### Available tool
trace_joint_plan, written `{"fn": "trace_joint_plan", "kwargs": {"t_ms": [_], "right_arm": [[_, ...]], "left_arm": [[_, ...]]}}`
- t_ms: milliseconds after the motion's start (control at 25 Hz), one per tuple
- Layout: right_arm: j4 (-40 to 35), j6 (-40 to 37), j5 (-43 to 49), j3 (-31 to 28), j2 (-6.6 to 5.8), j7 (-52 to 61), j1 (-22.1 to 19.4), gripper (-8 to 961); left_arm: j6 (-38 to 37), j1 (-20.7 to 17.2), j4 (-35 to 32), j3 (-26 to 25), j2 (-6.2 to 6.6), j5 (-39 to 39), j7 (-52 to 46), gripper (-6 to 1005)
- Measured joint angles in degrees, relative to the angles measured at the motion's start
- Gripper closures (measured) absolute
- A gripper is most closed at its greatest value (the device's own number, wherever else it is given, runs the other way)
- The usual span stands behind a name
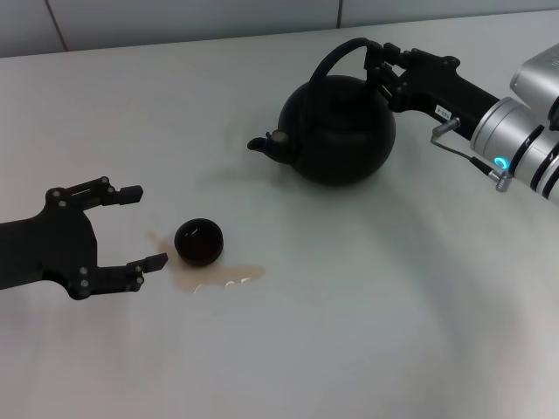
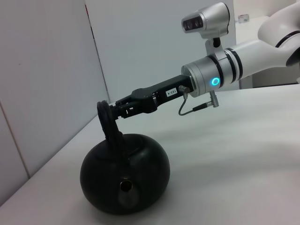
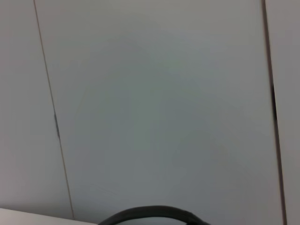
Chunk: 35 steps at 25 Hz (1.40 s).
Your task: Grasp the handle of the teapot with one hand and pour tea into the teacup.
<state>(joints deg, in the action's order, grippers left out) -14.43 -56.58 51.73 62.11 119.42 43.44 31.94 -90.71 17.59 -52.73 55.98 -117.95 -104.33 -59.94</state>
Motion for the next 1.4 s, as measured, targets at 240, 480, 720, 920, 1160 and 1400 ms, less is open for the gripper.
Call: {"fn": "trace_joint_plan", "kwargs": {"t_ms": [240, 480, 720, 920, 1160, 1400], "right_arm": [[-0.07, -0.01, -0.10, -0.06, -0.03, -1.46, 0.05, 654], [-0.17, -0.28, -0.16, -0.12, 0.06, -1.71, -0.42, 410], [-0.18, -3.00, -0.20, -0.33, 0.13, -3.04, -2.08, 304], [-0.70, -7.66, -0.29, -0.43, 0.17, -3.56, -4.96, 307], [-1.08, -19.29, 0.20, 0.35, -0.09, -5.53, -9.37, 308], [-2.17, -29.41, 6.27, 0.56, -0.36, -7.77, -12.28, 307]], "left_arm": [[0.01, 0.05, 0.00, 0.00, 0.00, 0.00, 0.00, 157], [0.01, 0.07, -0.08, 0.00, 0.00, 0.00, 0.00, 157], [-0.33, 0.07, -0.46, 0.03, 0.00, 0.01, -0.19, 157], [-0.79, -0.15, -1.11, 0.20, -0.01, 0.01, -0.77, 157], [-2.34, -0.37, -1.53, 0.07, -0.06, 0.01, -0.83, 157], [-4.91, -0.37, -1.58, 0.00, -0.09, 0.09, -0.91, 157]]}}
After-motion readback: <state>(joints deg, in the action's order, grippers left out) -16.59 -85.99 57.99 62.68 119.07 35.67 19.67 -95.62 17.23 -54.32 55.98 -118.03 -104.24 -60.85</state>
